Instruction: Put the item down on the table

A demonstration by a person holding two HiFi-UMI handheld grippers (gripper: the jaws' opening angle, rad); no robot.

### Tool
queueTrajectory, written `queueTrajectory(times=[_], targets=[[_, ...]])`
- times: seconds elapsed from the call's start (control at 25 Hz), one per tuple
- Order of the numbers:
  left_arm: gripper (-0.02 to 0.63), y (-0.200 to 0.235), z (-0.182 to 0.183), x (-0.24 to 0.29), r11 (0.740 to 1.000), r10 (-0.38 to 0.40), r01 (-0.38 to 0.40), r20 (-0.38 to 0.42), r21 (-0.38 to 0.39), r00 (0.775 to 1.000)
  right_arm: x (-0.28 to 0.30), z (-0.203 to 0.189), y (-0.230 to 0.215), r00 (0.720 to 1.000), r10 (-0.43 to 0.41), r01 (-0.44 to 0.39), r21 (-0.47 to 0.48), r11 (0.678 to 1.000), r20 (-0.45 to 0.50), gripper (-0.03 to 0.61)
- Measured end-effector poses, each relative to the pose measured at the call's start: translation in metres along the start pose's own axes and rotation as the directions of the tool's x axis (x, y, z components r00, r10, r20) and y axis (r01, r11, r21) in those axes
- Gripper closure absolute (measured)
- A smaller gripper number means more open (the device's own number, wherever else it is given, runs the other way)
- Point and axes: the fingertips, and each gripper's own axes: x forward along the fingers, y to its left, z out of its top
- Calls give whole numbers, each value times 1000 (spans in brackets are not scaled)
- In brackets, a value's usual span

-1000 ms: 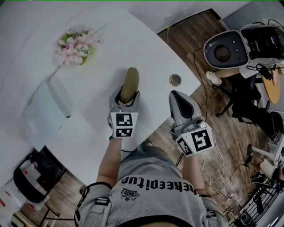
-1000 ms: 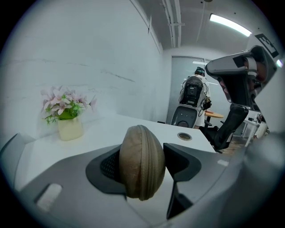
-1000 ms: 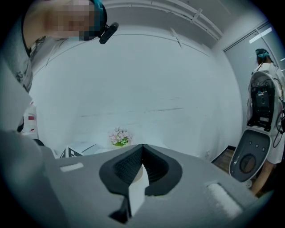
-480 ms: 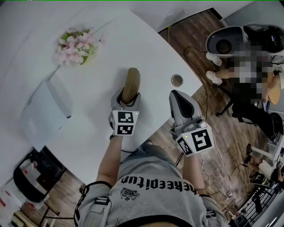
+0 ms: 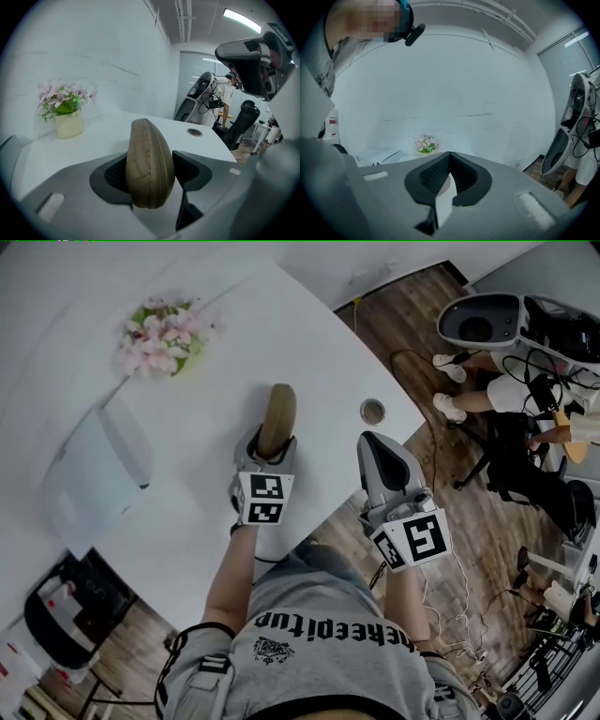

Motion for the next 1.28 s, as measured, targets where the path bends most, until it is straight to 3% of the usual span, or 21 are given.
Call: queueTrajectory(times=[0.28,0.72,1.28], targets=[[311,-3,0,-4,998,10,-9,-6,58,1000,-10,-2,-2,1000,-16,16,3,1000,4,583],[306,-19,14,-34,999,-4,1,71,41,997,-28,6,9,999,16,-16,-5,1000,34,583],[598,-25,37,-97,987,139,-150,176,53,975,-53,16,23,994,82,-80,-22,997,76,583]])
